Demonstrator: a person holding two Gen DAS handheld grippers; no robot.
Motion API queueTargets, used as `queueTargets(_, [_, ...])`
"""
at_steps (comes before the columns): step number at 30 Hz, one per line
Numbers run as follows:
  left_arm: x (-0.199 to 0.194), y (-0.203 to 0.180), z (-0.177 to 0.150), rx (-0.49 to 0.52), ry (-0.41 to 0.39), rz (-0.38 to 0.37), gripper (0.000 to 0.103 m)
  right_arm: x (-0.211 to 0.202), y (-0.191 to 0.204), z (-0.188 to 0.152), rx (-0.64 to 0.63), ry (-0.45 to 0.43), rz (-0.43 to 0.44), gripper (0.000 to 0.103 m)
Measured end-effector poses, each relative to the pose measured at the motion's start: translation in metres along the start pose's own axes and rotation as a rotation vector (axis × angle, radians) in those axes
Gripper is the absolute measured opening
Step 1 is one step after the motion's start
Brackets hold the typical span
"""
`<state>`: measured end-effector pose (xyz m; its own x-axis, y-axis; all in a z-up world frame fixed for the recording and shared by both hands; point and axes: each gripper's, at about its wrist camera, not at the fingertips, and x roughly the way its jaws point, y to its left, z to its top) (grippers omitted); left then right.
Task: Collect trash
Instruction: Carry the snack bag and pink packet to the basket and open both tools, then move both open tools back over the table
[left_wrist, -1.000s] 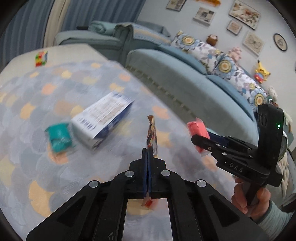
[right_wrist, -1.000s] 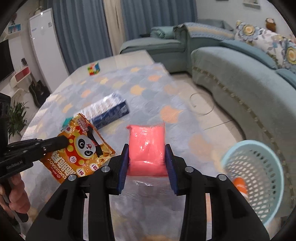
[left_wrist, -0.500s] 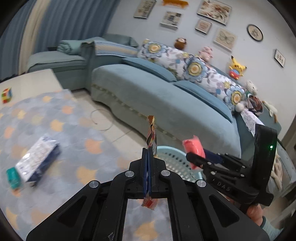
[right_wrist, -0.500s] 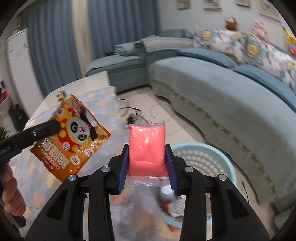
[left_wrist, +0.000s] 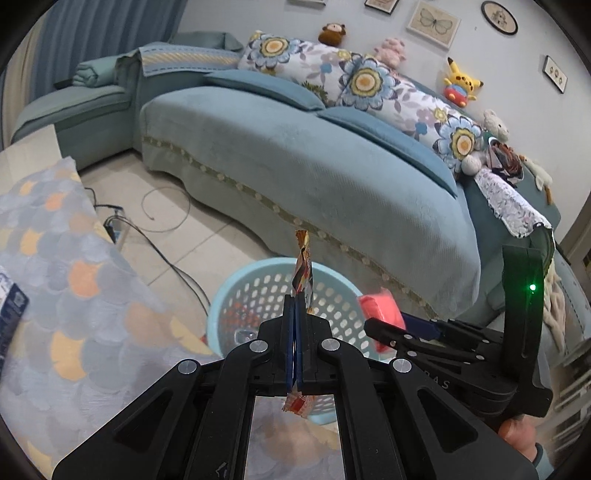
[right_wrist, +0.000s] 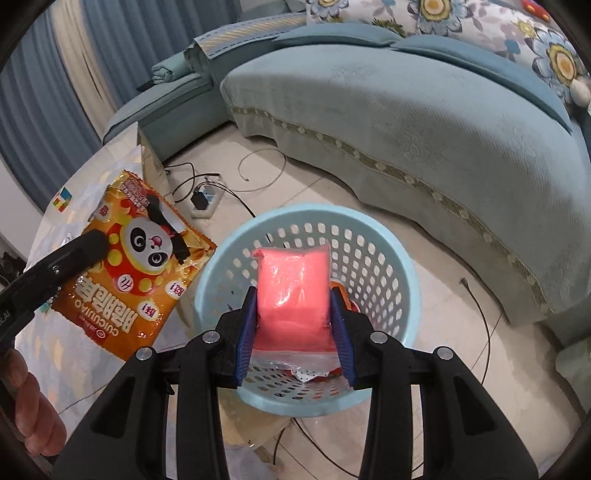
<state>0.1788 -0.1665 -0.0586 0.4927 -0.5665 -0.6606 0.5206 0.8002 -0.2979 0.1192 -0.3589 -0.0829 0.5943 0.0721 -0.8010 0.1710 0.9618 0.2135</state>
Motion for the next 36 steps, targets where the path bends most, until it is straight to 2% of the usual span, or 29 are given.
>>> queueTargets(2, [0.003,-0.001,0.000,0.000,0.013,0.008,0.000,0.004,-0.004,-0.001,0.018,0.012,0.007,0.037])
queueTargets(4, [0.005,-0.002,0.000,0.001,0.019,0.016,0.002,0.006,-0.007,0.001,0.039,0.017,0.018,0.053])
queueTargets(5, [0.005,-0.003,0.000,0.001,0.020,0.017,0.012,0.006,-0.009,0.001,0.050,0.015,0.024,0.055])
queueTargets(6, [0.004,-0.002,-0.001,-0.002,0.018,0.018,0.027,0.005,-0.011,0.001,0.059,0.008,0.030,0.055])
queueTargets(8, [0.002,-0.001,-0.004,-0.003,0.009,0.039,0.043,0.002,-0.011,0.000,0.059,0.002,0.031,0.055])
queueTargets(12, [-0.003,0.008,-0.016,-0.005,0.030,0.033,0.049,0.000,-0.010,0.001,0.069,0.005,0.039,0.055])
queueTargets(16, [-0.014,0.021,-0.025,-0.039,0.035,0.023,0.050,-0.003,0.000,0.000,0.044,-0.002,0.049,0.055])
queueTargets(22, [-0.045,0.046,-0.035,-0.078,0.018,0.057,0.050,-0.014,0.038,0.002,-0.045,-0.037,0.081,0.055])
queueTargets(28, [-0.097,0.078,-0.041,-0.130,-0.051,0.101,0.050,-0.028,0.090,0.003,-0.141,-0.103,0.157,0.055])
queueTargets(29, [-0.109,0.085,-0.043,-0.141,-0.062,0.113,0.050,-0.029,0.097,0.004,-0.149,-0.109,0.168,0.056])
queueTargets(30, [-0.120,0.092,-0.044,-0.149,-0.074,0.127,0.050,-0.031,0.107,0.005,-0.160,-0.116,0.184,0.060])
queueTargets(31, [-0.128,0.097,-0.046,-0.155,-0.085,0.143,0.050,-0.032,0.117,0.005,-0.168,-0.120,0.203,0.068])
queueTargets(33, [-0.150,0.114,-0.053,-0.179,-0.111,0.198,0.050,-0.032,0.135,0.006,-0.180,-0.120,0.258,0.075])
queueTargets(36, [-0.177,0.147,-0.063,-0.243,-0.146,0.287,0.050,-0.030,0.168,0.008,-0.222,-0.117,0.307,0.075])
